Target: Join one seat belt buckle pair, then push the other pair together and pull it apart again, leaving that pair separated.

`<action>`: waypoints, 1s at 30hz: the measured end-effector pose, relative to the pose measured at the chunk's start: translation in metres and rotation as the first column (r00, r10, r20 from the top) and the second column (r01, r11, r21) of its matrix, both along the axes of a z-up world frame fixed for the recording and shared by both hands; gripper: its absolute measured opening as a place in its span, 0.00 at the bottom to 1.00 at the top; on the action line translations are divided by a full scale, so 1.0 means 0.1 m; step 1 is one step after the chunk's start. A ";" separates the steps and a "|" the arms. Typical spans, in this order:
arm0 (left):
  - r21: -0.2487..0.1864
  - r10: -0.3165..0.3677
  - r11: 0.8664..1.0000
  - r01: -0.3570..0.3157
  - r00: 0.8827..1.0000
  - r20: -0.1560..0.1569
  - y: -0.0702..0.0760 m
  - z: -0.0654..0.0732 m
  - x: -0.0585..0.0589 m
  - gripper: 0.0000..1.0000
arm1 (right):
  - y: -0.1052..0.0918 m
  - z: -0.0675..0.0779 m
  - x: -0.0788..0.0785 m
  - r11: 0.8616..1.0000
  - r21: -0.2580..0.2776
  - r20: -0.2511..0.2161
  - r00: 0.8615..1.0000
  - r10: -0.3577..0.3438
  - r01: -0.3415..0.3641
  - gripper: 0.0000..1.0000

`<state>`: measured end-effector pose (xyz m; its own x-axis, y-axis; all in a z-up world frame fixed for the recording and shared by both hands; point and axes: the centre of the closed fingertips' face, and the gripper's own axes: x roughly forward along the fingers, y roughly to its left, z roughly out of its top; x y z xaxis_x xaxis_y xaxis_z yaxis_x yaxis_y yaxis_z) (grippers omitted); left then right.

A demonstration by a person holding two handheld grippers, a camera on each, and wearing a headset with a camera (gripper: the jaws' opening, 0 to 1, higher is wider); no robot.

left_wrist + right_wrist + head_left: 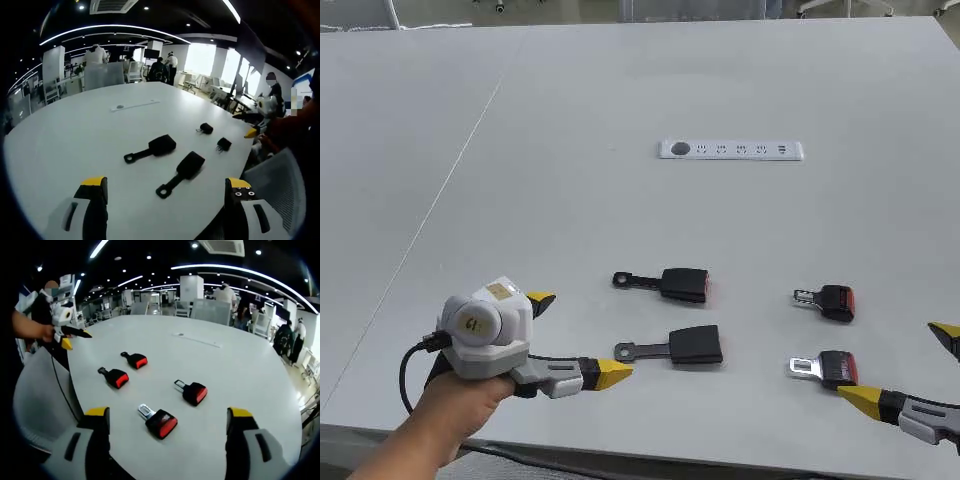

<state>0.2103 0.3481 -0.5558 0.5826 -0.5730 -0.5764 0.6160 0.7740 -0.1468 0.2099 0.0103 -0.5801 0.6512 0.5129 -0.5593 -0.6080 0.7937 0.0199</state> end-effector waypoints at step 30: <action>-0.002 0.003 1.000 -0.003 1.000 0.002 0.03 0.01 0.06 1.00 | 0.06 0.00 0.06 1.000 0.005 0.000 1.000 0.001 -0.001 0.97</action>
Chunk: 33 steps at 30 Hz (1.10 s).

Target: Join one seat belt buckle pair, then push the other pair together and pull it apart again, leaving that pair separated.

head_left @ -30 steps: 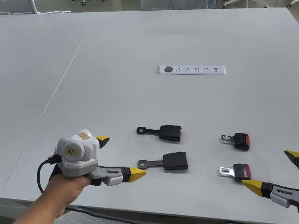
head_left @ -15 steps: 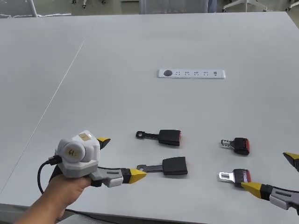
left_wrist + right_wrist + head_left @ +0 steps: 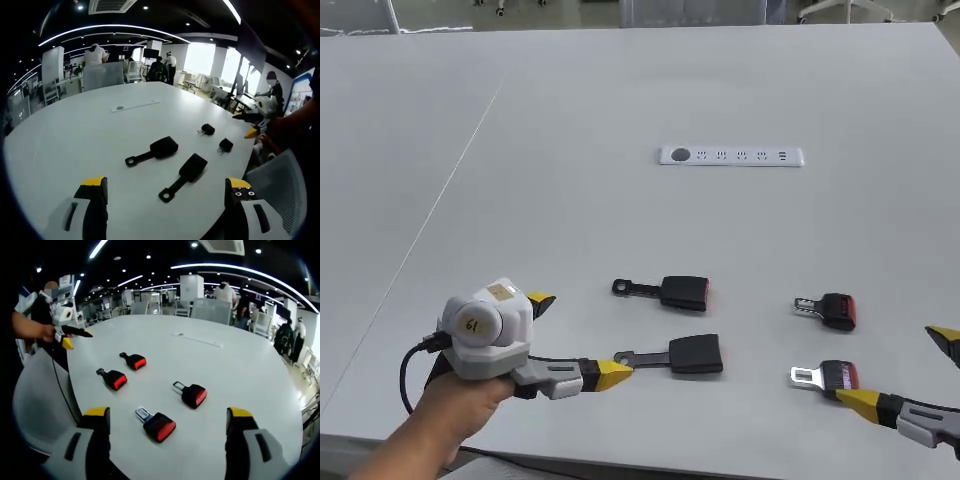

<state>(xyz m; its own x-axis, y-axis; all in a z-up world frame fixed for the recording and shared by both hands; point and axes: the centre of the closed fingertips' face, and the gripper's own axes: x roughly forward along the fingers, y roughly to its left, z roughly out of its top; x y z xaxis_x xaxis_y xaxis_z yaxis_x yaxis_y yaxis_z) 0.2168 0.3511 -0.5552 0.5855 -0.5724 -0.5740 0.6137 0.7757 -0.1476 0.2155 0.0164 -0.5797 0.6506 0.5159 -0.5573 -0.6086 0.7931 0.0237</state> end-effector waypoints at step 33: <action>0.004 -0.008 1.000 0.008 1.000 -0.002 0.00 -0.02 -0.06 1.00 | 0.00 -0.04 -0.05 1.000 -0.004 -0.011 1.000 0.017 -0.017 0.97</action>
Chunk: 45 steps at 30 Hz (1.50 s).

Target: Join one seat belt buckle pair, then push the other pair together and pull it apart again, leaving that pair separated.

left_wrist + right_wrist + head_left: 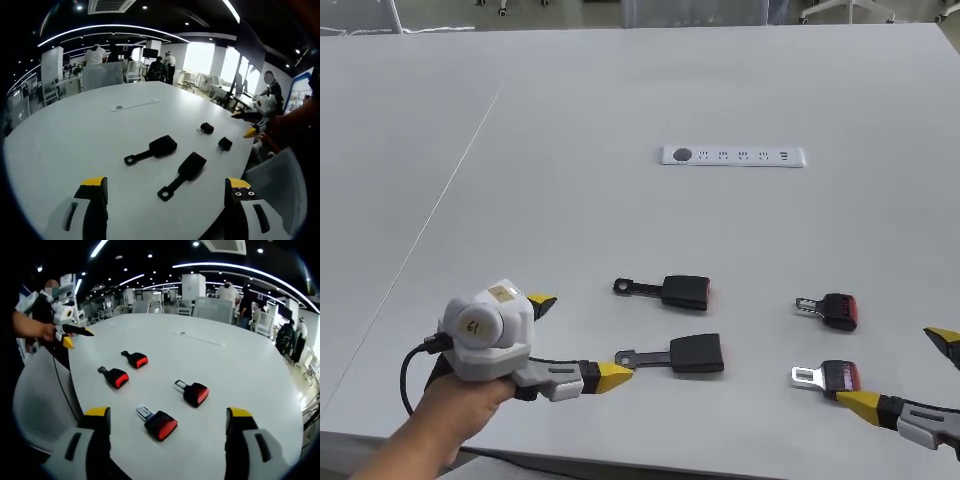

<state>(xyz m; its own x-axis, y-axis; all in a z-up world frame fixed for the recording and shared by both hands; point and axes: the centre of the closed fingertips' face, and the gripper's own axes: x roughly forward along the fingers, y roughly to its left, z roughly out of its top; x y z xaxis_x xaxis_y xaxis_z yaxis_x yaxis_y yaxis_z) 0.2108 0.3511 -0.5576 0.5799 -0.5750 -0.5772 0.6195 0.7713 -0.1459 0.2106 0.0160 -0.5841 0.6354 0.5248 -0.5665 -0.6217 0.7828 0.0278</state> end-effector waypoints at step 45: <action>0.039 -0.177 0.983 0.180 0.983 -0.057 -0.59 -0.34 0.10 0.97 | 0.03 -0.32 -0.01 0.991 0.002 -0.138 0.981 0.136 -0.137 0.89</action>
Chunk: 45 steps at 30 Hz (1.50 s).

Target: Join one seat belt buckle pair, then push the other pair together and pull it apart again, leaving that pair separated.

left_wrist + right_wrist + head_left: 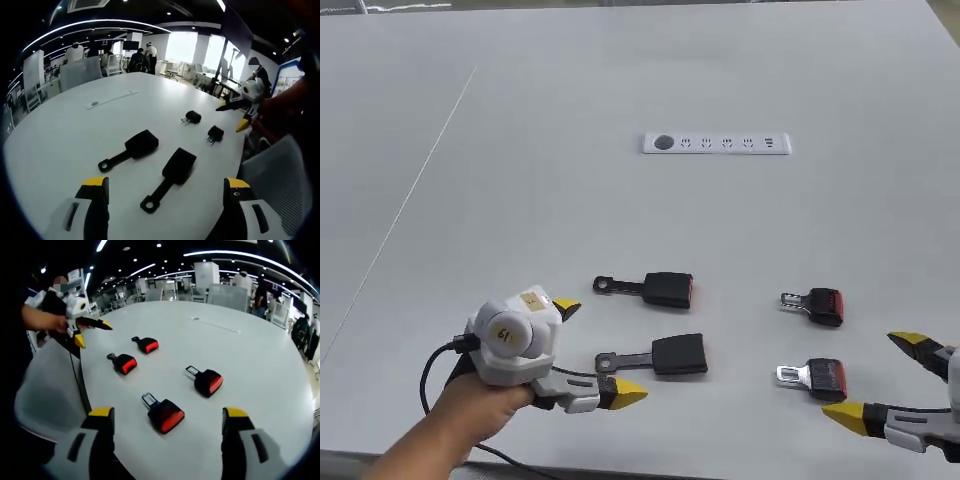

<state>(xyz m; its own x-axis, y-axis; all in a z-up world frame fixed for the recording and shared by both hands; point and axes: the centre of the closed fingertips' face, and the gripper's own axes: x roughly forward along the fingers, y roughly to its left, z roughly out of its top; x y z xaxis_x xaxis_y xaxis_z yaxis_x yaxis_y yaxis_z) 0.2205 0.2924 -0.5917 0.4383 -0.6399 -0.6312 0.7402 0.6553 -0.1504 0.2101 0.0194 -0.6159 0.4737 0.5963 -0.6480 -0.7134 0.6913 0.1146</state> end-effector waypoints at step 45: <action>0.153 -0.414 0.891 0.427 0.903 -0.111 -0.79 -0.77 0.07 0.75 | 0.13 -0.47 -0.09 0.903 -0.082 -0.189 0.896 0.401 -0.421 0.62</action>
